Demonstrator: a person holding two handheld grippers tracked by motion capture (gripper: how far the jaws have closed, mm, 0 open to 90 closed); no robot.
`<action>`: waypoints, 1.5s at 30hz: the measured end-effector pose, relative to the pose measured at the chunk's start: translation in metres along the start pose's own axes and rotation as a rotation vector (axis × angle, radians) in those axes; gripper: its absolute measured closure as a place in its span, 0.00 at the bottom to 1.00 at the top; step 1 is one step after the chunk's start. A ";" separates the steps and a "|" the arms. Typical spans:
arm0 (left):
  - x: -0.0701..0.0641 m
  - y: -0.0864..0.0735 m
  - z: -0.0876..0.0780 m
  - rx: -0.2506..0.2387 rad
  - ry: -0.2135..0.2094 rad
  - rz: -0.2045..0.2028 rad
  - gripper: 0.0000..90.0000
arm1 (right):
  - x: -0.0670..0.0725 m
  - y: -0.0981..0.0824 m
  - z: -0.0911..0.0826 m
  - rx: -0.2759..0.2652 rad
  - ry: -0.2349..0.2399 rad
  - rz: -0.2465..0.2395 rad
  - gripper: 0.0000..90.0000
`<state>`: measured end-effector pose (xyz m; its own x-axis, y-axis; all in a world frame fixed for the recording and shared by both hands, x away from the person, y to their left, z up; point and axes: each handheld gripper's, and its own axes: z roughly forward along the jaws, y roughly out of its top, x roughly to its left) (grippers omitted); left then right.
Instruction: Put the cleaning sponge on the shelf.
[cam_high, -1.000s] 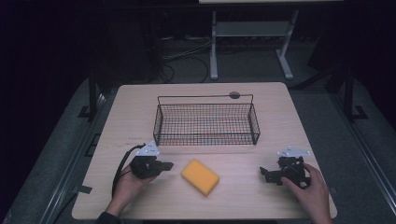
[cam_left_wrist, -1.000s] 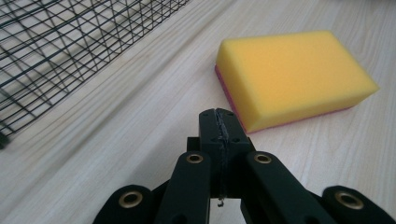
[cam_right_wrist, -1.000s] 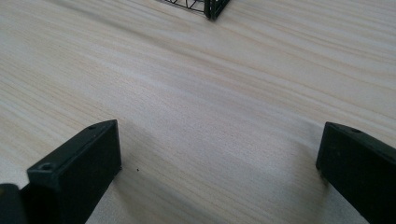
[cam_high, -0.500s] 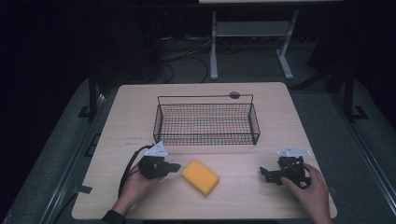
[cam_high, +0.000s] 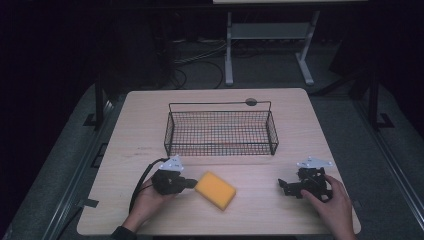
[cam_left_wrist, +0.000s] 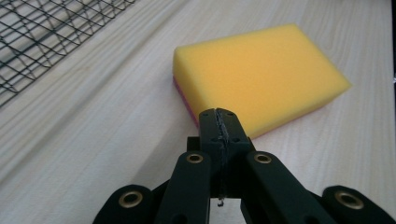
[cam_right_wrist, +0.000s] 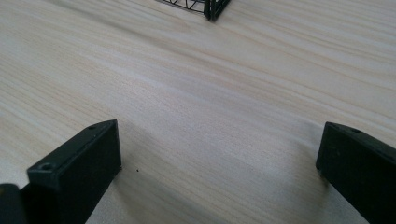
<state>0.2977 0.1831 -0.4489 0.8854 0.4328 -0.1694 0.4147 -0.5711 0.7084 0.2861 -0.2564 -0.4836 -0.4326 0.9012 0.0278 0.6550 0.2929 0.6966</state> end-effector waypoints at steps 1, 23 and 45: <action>-0.001 0.000 0.000 0.001 -0.004 -0.001 1.00 | 0.000 0.000 0.000 0.000 0.000 0.000 0.00; -0.020 0.005 -0.004 -0.035 -0.060 0.024 1.00 | 0.000 0.000 0.000 0.000 0.000 0.000 0.00; 0.012 0.043 0.028 -0.049 -0.023 0.063 1.00 | 0.000 0.000 0.000 -0.001 -0.001 0.000 0.00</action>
<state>0.3318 0.1442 -0.4395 0.9143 0.3807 -0.1385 0.3476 -0.5616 0.7509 0.2865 -0.2562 -0.4837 -0.4318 0.9015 0.0269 0.6545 0.2927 0.6971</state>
